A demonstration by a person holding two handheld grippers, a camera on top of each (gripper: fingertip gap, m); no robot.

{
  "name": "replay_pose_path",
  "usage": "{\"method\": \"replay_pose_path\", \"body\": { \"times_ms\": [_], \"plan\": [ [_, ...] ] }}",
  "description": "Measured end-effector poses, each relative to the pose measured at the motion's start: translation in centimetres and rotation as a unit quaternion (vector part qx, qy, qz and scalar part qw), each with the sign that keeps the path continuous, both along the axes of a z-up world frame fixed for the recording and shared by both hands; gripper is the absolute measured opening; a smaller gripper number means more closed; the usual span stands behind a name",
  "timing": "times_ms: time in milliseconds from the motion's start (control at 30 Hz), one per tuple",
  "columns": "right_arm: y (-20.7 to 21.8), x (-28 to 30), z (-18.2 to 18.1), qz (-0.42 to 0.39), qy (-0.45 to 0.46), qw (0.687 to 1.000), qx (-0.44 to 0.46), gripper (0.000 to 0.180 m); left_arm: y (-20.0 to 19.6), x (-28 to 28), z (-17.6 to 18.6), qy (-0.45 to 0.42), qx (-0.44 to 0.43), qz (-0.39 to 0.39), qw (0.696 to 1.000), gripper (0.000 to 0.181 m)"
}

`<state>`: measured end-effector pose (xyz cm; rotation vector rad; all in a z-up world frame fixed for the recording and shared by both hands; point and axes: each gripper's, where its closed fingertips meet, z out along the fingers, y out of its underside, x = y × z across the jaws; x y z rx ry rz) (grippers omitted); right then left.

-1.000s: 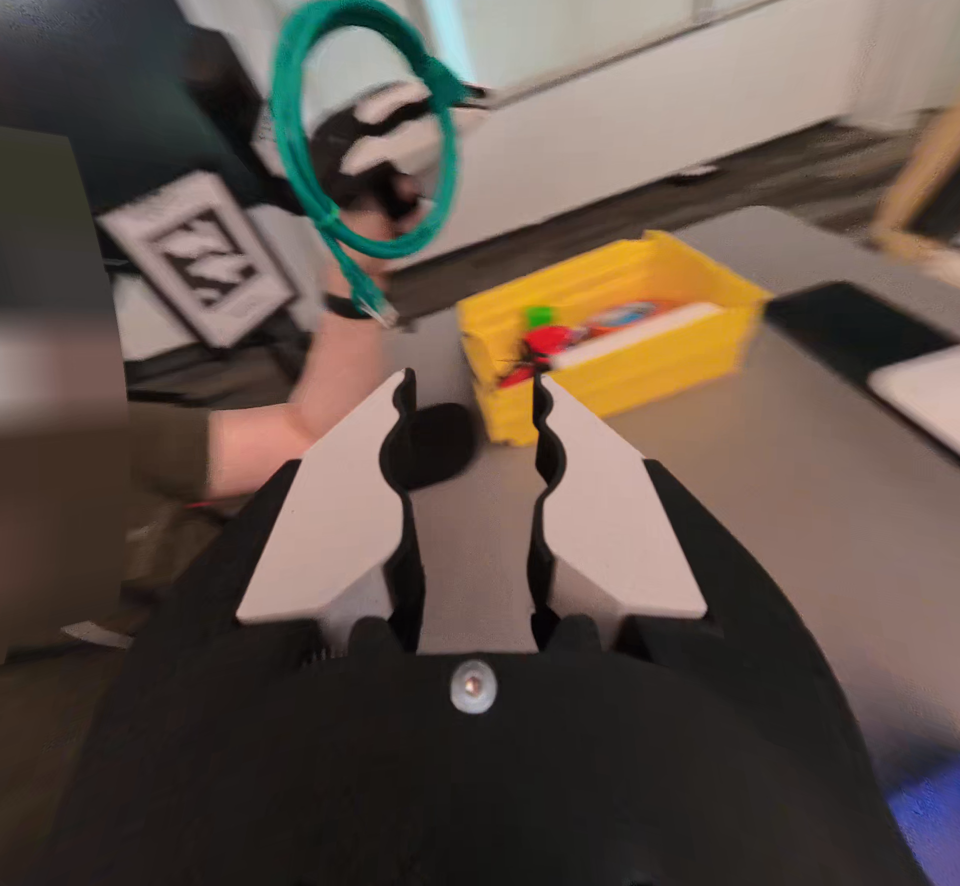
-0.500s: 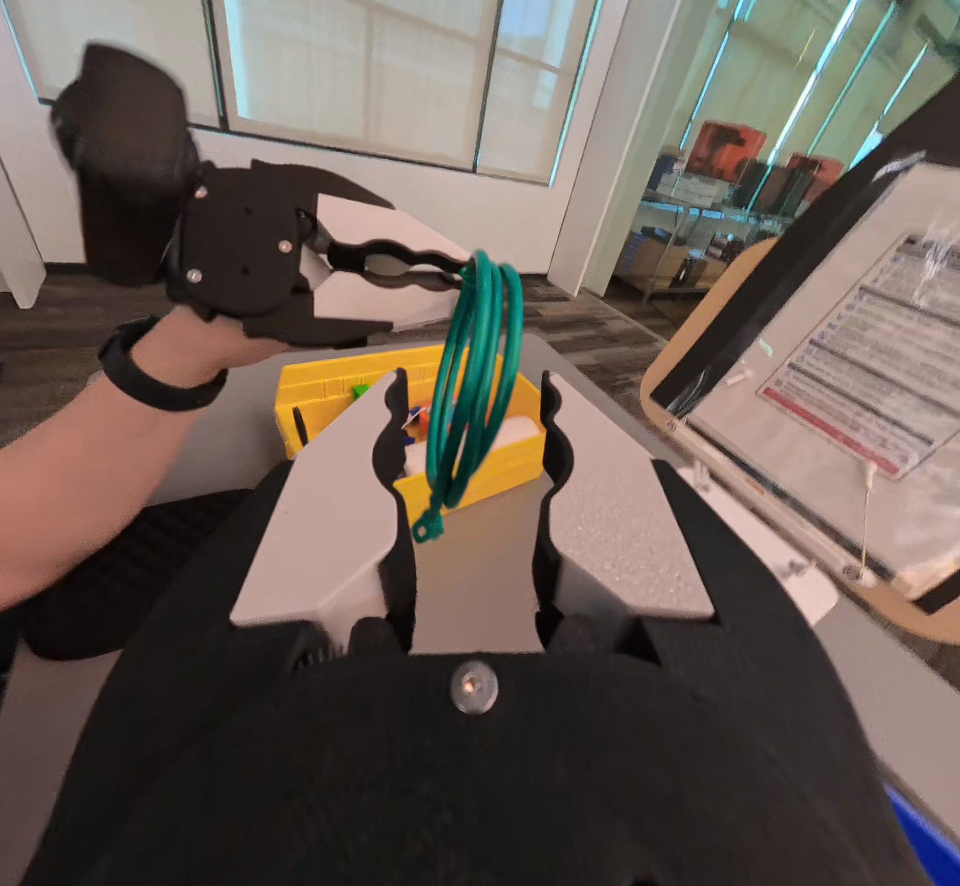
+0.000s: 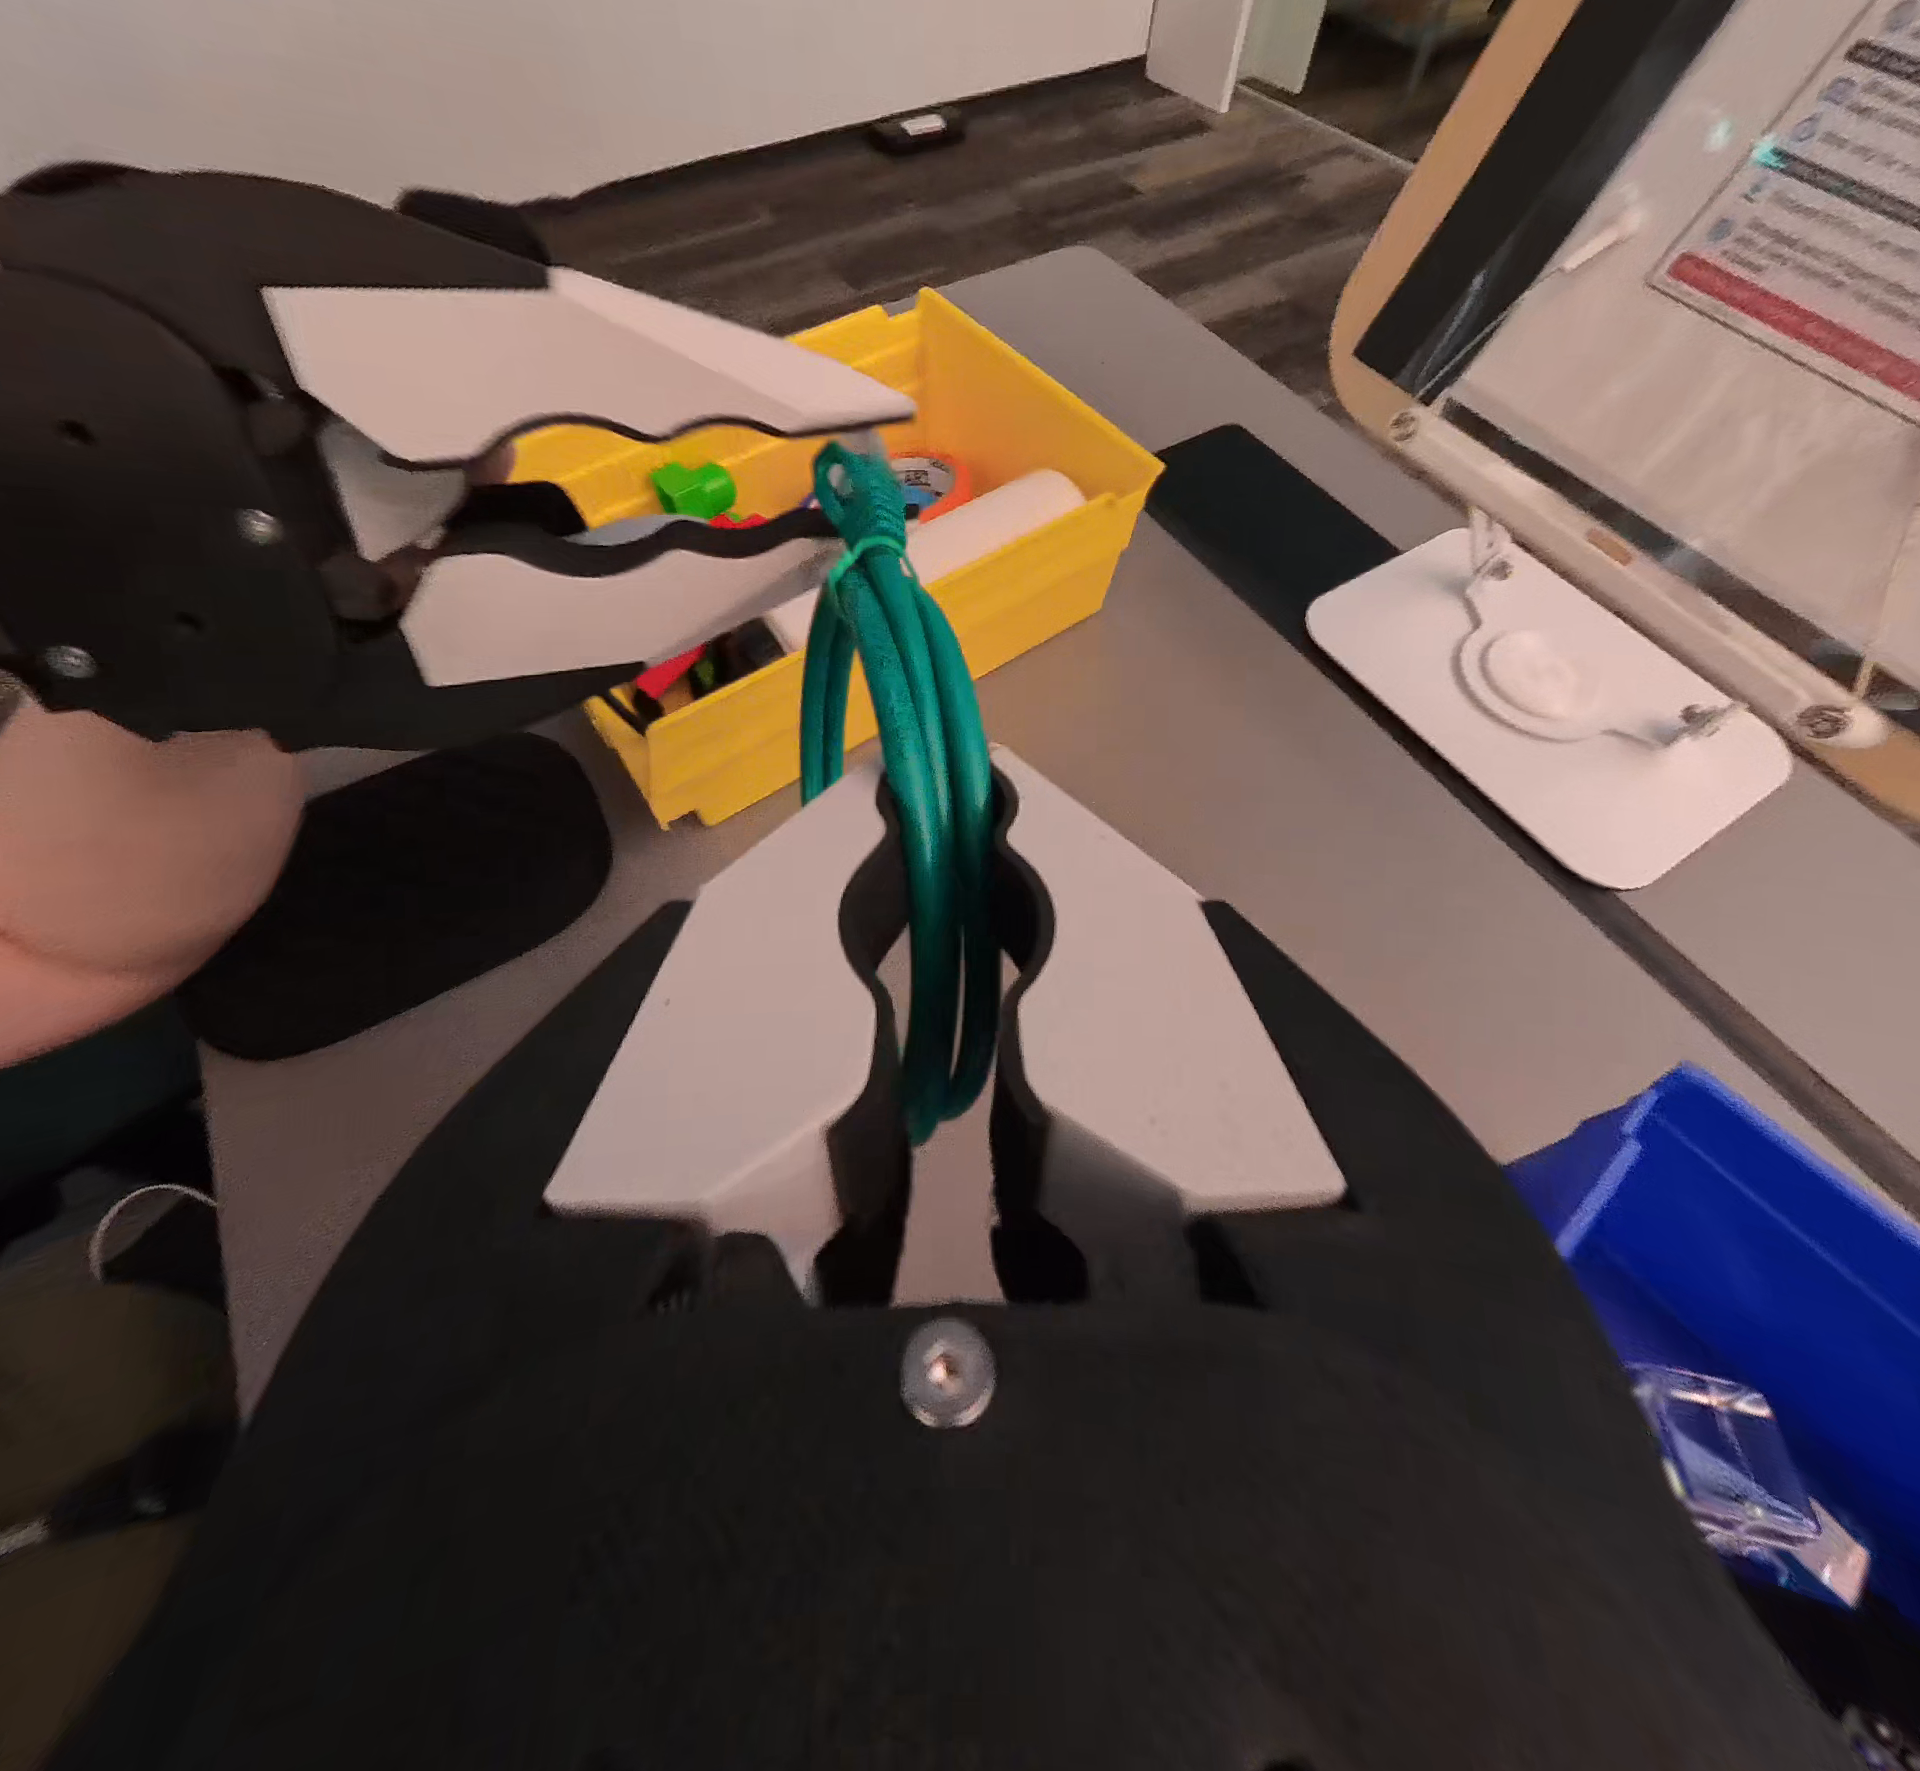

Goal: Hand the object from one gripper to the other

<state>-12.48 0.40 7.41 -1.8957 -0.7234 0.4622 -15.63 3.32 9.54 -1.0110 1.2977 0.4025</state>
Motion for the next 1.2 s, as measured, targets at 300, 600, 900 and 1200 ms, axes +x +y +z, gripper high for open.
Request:
{"method": "replay_pose_path", "body": {
  "times_ms": [300, 600, 900, 1200],
  "plan": [
    [0.9, 7.7, 9.8, -0.016, 0.369, 0.915, 0.164, 0.006, -0.9, -2.5, 4.2, -0.244, -0.234, -0.077, 0.938, 0.079],
    [-0.4, 15.8, 11.8, -0.031, 0.612, 0.757, 0.230, 0.005, -4.3, -0.9, 6.0, -0.354, -0.397, -0.235, 0.814, 0.070],
    [-3.0, 6.5, 13.5, 0.089, 0.640, 0.734, 0.211, 0.004, -7.3, 2.4, 7.3, -0.449, -0.455, -0.396, 0.659, 0.054],
    [-3.4, 3.1, 13.1, 0.126, 0.626, 0.748, 0.184, 0.007, -9.7, 2.3, 7.3, -0.380, -0.407, -0.437, 0.706, 0.014]
  ]
}}
